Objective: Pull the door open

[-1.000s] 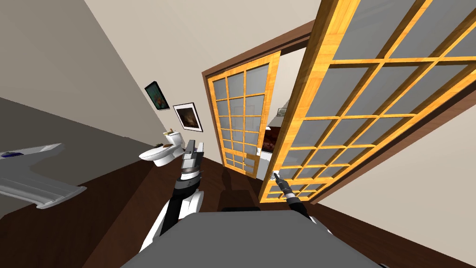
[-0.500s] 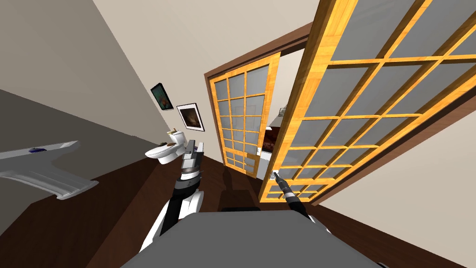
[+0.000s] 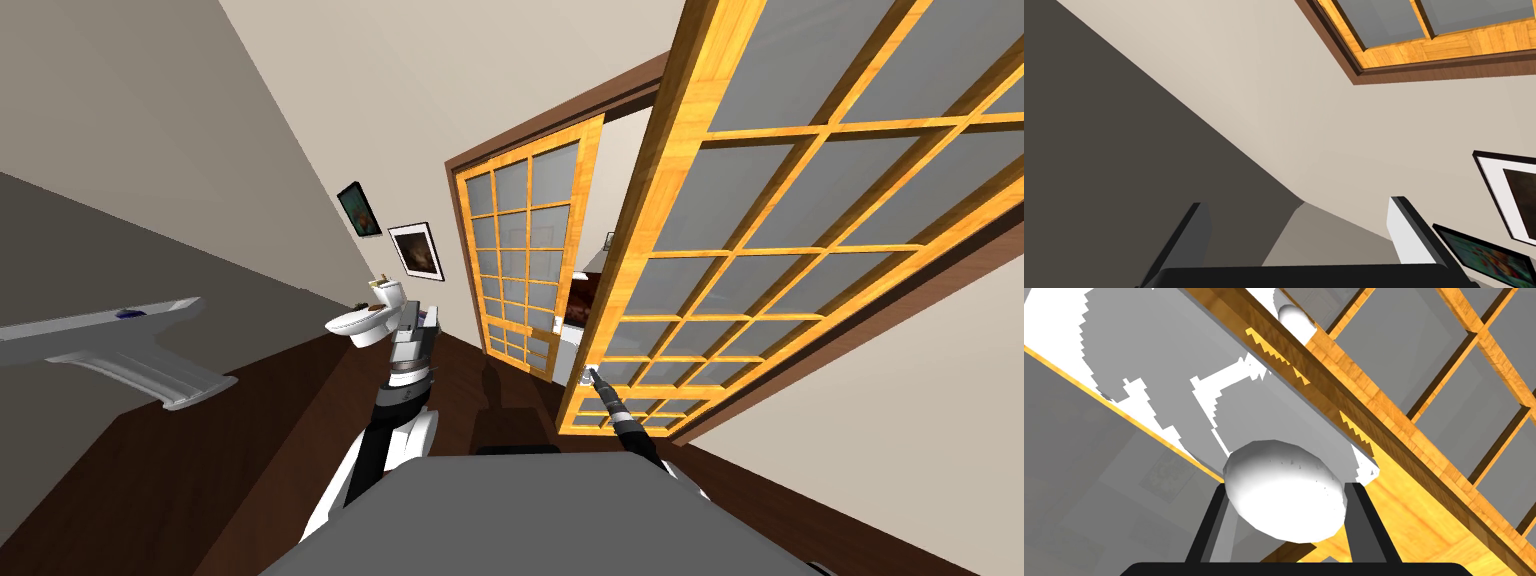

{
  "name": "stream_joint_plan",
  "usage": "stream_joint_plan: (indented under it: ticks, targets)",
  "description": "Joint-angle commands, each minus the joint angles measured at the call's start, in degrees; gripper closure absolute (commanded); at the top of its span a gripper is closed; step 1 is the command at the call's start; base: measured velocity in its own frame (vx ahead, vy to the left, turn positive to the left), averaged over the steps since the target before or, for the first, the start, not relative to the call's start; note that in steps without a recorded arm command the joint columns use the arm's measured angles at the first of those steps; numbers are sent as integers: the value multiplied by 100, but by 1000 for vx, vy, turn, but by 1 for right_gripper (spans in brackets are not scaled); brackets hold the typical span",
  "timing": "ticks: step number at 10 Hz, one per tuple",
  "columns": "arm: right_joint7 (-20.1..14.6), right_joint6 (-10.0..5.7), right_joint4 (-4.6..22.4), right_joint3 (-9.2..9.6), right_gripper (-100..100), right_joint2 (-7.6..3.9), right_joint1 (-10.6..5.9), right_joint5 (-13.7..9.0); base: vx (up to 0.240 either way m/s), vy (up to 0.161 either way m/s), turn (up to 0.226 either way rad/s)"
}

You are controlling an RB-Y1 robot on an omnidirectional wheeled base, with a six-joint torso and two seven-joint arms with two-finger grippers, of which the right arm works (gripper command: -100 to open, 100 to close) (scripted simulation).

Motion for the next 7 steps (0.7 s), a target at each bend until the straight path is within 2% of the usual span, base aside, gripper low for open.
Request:
stream_joint_plan:
  ticks: [1,2,6,7]
  targets:
    - [-286,6,36,29,100,43,-14,-41,-32,-16,48]
    - [-321,6,36,29,100,43,-14,-41,-24,-12,32]
    - [-971,59,18,44,100,78,-44,-169,-37,-22,58]
    - [-1009,59,18,44,100,78,-44,-169,-33,-16,25]
